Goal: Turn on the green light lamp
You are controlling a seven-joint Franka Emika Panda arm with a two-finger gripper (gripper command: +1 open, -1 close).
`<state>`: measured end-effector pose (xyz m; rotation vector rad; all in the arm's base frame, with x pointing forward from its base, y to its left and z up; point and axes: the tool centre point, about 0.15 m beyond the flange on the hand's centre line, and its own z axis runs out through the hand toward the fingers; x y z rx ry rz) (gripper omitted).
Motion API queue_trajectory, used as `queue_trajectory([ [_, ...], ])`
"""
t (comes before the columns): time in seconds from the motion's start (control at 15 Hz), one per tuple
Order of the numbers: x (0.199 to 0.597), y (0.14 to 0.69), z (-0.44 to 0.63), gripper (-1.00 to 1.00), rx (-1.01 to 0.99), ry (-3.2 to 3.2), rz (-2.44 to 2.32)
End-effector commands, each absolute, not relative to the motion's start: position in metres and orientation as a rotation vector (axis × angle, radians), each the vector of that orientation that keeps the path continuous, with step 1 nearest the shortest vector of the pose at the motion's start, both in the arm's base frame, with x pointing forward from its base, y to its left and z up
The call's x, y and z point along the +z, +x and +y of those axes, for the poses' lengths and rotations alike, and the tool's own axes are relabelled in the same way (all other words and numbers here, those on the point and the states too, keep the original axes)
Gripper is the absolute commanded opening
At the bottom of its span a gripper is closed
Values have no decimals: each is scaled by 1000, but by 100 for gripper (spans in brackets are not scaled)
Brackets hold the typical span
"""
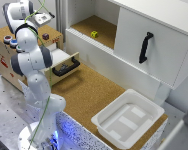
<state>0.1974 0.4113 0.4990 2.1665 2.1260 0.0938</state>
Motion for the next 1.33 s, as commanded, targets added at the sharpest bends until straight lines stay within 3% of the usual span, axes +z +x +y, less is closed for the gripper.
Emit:
queue_trajectory([
  [0.0, 488, 166, 432, 100, 126, 2260, 2025],
  [0.13, 491, 164, 440, 100, 149, 2277, 2036],
  [0.2, 491, 164, 442, -100, 164, 2300, 2042],
  [0.8, 494, 149, 439, -100, 201, 2312, 2028],
  [1.27, 467, 147, 436, -100, 119, 2355, 2024],
])
